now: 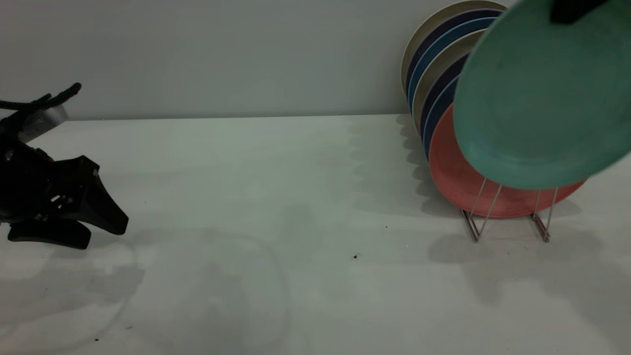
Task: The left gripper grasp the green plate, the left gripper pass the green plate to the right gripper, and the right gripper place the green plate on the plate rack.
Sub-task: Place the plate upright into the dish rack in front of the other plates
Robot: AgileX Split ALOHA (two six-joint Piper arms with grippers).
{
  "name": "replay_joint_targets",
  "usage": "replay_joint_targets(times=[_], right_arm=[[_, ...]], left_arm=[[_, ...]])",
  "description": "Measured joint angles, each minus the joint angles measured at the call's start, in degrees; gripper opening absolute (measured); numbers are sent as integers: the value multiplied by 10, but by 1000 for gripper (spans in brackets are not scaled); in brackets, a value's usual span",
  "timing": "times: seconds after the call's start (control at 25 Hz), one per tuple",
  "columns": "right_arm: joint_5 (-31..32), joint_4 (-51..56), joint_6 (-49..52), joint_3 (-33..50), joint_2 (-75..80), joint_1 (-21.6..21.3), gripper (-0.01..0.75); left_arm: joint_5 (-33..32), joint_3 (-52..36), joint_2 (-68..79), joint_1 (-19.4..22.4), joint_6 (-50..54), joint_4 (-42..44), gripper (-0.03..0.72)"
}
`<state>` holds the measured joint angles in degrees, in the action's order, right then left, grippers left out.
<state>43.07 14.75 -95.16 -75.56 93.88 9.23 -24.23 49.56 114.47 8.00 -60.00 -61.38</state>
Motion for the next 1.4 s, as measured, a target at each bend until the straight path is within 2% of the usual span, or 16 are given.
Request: replay_joint_targets(times=[0.16,0.28,0.52,1.16,1.32,1.4], right_arm=[[2,48,-46,-23,11,-25,71],[-20,55,-51,-25,21,-37,71],[-62,64,-47,-25,42,-38,71],[-64,56,-2,-25,87,-38,71],[-61,56,4,-25,96,-38,111],[-56,56,7,-25,104,-38,174]], left_arm=[[0,0,0,0,0,0,592],[1,0,0,0,0,0,592],[2,0,0,0,0,0,592],[2,0,0,0,0,-1,592],[2,0,0,0,0,-3,592],[2,0,0,0,0,-2,592]])
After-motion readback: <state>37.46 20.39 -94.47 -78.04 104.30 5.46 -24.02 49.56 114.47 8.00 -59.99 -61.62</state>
